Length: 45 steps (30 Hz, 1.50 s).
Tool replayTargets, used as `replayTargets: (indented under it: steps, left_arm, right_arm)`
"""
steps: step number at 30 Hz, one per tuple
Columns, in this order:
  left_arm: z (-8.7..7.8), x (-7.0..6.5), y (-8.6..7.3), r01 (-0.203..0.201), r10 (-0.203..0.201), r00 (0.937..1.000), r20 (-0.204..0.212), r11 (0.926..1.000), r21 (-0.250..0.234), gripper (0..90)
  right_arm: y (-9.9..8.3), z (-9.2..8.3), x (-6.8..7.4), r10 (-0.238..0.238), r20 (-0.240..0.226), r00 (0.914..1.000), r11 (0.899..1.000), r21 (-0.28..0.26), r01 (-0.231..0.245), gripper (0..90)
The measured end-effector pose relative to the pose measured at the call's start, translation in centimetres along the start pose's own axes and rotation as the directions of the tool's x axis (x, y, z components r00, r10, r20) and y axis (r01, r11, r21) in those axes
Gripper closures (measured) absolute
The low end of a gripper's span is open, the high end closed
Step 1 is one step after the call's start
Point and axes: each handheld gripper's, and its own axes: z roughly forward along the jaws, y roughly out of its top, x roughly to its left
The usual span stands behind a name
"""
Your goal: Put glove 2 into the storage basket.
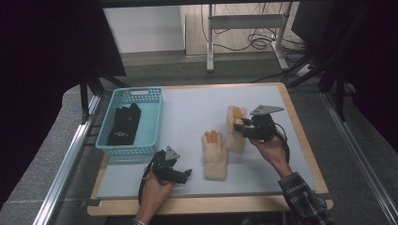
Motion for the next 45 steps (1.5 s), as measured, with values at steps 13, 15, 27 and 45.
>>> replayTargets:
  steps: [13, 15, 27, 45]
  left_arm:
    - [0.0, 0.0, 0.0, 0.002, -0.002, 1.0, -0.001, 1.0, -0.003, 0.4]
    - [0.0, 0.0, 0.0, 0.002, -0.002, 1.0, -0.001, 1.0, -0.003, 0.4]
    - [0.0, 0.0, 0.0, 0.003, -0.003, 1.0, -0.001, 1.0, -0.004, 0.4]
    - [0.0, 0.0, 0.0, 0.004, -0.004, 1.0, -0.001, 1.0, -0.001, 0.2]
  right_arm:
    - [-1.2, 1.2, 7.3, -0.058, -0.127, 0.9902, 0.995, 0.078, 0.068, 59.8]
    - [-1.6, 2.3, 7.7, -0.053, -0.119, 0.9915, 0.994, 0.094, 0.064, 59.7]
    - [-3.2, 4.0, 7.6, -0.039, -0.089, 0.9952, 0.994, 0.094, 0.047, 39.0]
    - [-7.7, 1.8, 4.9, -0.04, -0.089, 0.9952, 0.984, 0.169, 0.055, 80.3]
